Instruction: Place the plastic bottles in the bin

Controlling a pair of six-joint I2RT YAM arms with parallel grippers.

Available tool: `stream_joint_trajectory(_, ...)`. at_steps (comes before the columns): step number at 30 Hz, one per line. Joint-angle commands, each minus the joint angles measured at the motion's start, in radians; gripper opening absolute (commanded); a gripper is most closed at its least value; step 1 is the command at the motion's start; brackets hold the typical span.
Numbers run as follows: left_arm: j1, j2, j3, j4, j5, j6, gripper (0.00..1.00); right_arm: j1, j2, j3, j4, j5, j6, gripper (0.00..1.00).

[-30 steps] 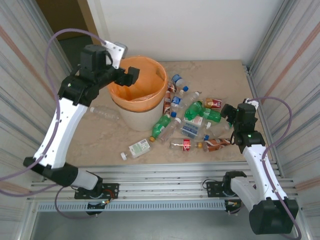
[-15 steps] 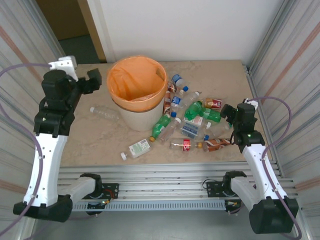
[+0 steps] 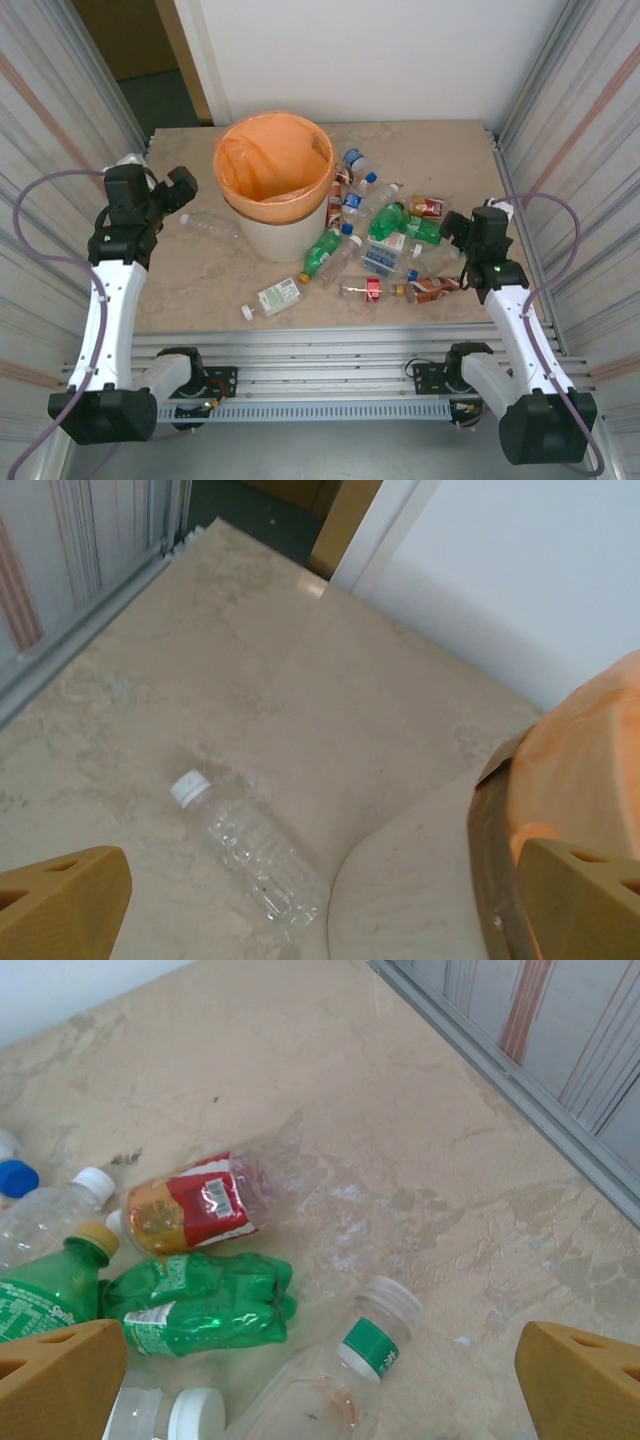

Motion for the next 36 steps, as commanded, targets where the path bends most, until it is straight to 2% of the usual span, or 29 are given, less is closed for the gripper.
stream_joint_trajectory(1,0.012,0.03,-0.031,0.029,0.008,-0.064,0.99,0.008,0.011,0.031,-0.018,0.021,0.009,0.98)
stream_joint_trajectory(21,0.012,0.274,-0.145,0.054,0.048,-0.226,0.99,0.008,0.051,0.034,-0.02,0.018,0.025,0.98)
stream_joint_trajectory(36,0.002,0.555,-0.02,0.095,0.078,-0.229,0.99,0.008,0.043,0.043,-0.043,0.027,0.027,0.98)
